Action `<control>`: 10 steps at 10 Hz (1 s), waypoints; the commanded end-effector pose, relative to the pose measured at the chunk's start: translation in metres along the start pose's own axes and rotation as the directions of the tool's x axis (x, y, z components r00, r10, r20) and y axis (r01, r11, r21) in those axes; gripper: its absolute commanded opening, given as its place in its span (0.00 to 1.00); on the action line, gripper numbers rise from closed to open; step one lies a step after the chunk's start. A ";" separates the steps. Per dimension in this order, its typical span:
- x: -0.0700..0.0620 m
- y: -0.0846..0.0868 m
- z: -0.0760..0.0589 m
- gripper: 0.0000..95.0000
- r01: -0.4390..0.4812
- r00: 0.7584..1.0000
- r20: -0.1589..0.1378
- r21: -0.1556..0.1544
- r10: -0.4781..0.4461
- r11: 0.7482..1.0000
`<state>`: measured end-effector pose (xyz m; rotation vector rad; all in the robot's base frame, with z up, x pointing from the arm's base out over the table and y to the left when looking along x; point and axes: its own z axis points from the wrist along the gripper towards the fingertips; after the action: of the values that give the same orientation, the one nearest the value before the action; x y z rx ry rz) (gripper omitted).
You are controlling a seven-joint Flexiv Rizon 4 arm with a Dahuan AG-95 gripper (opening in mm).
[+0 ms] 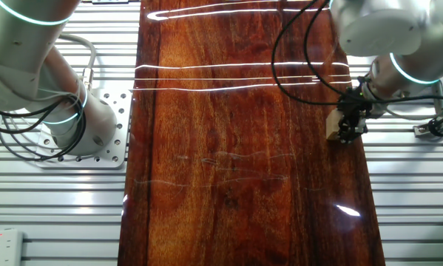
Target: Hold a small block with the gripper and sweep it from left to right on the table
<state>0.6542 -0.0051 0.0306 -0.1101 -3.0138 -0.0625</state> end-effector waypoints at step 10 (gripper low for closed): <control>-0.002 0.000 0.002 0.20 0.000 1.000 0.000 0.001 0.000 1.000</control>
<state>0.6544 -0.0048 0.0302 -0.1146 -2.9973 -0.0642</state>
